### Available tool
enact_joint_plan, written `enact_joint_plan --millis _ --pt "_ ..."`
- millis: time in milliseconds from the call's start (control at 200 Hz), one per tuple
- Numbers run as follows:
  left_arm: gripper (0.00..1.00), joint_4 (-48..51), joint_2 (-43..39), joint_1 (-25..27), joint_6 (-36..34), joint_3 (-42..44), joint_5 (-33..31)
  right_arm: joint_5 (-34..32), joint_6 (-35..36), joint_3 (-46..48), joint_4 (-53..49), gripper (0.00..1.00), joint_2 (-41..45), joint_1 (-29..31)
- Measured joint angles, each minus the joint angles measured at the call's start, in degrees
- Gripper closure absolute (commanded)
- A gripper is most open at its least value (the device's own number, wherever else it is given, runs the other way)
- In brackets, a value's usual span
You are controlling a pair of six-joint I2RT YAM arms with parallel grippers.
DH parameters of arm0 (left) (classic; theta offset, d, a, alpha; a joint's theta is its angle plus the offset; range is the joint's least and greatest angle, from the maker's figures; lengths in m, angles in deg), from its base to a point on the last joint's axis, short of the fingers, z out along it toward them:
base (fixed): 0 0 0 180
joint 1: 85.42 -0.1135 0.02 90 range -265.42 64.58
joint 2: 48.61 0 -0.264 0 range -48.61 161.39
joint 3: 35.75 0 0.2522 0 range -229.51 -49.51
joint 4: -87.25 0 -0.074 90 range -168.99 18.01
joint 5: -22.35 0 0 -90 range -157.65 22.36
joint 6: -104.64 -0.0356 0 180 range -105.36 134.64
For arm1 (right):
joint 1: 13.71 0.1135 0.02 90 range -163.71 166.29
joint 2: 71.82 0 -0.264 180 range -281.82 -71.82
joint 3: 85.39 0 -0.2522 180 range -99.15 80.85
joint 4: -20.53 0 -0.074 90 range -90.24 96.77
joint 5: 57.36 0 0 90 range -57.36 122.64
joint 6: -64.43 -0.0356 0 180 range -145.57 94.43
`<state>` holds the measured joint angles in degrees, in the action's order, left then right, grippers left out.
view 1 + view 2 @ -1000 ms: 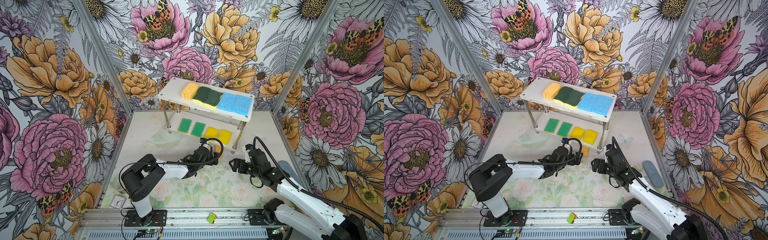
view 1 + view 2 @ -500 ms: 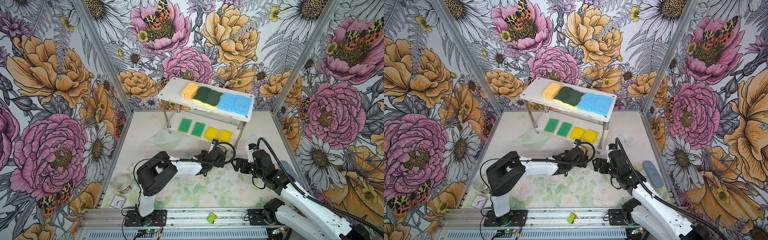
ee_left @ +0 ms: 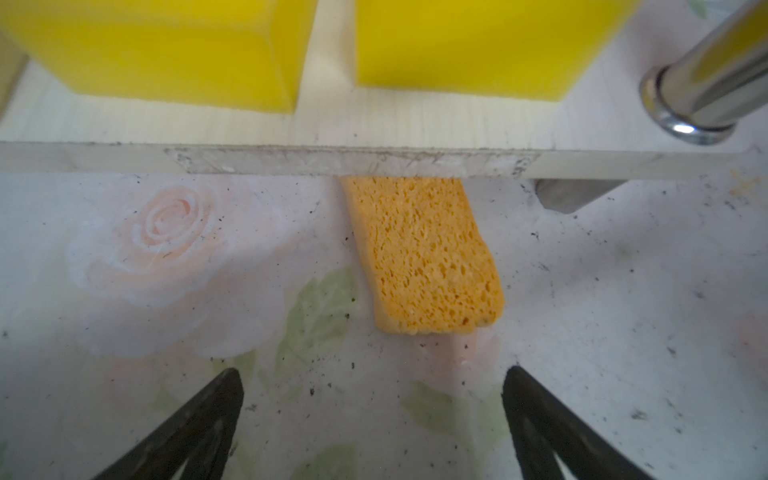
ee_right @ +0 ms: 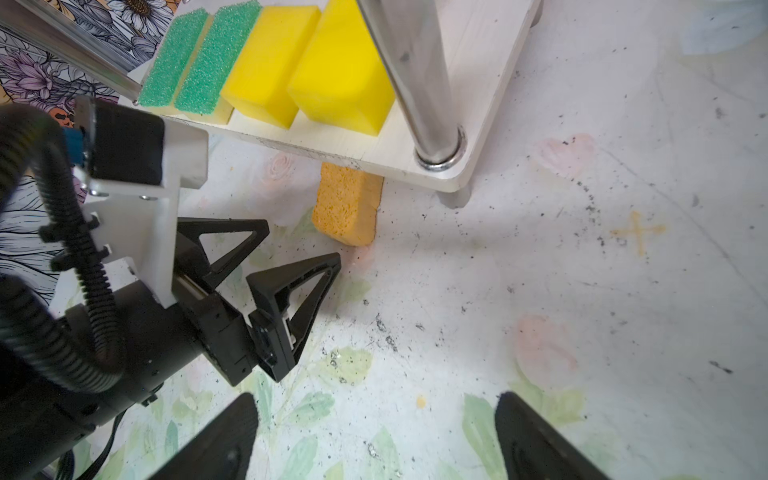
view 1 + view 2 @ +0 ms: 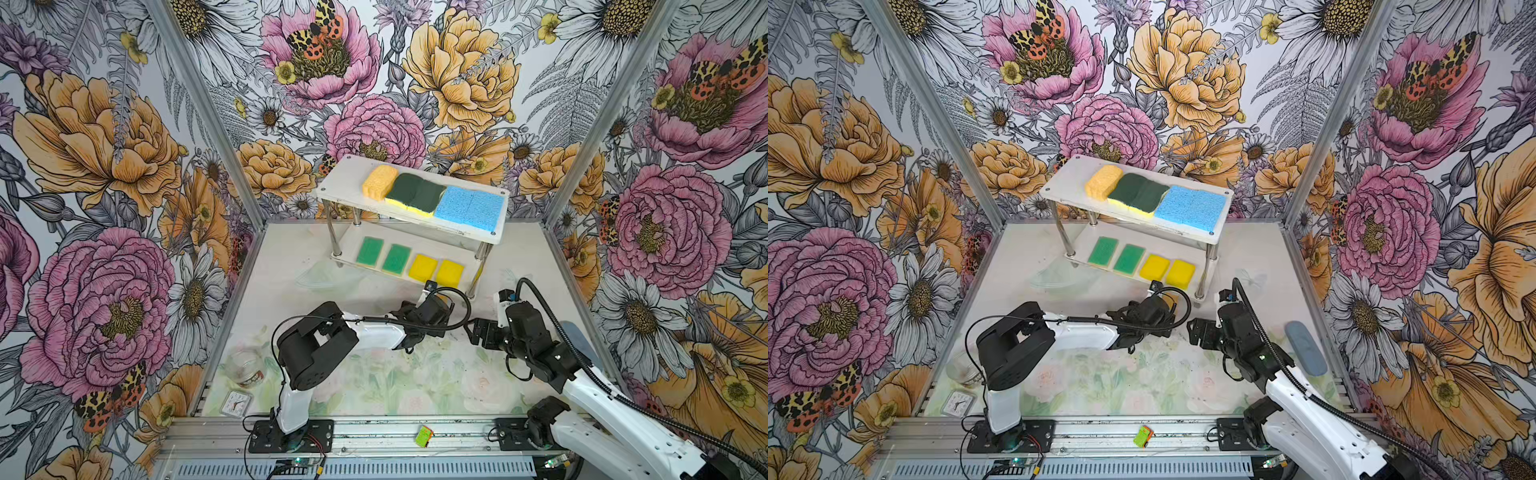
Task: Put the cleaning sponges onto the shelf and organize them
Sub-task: 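Reach the open left gripper under the shelf around the last tan sponge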
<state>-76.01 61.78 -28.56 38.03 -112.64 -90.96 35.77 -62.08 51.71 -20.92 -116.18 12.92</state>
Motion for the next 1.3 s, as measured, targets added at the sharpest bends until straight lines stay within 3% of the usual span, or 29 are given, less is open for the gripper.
enact_joint_plan --millis 450,701,1301 --pt "0.01 -3.78 0.15 0.7 3.91 -0.04 3.06 -0.15 0.0 0.0 -0.37 0.08 0.0 -0.09" --pt "0.01 -6.67 4.44 1.46 5.64 -2.05 2.97 -0.15 -0.02 0.24 -0.37 0.08 0.02 -0.09" --pt "0.01 -9.35 6.51 1.51 6.27 -3.32 -0.7 -0.15 0.0 0.83 -0.39 0.08 0.07 -0.09"
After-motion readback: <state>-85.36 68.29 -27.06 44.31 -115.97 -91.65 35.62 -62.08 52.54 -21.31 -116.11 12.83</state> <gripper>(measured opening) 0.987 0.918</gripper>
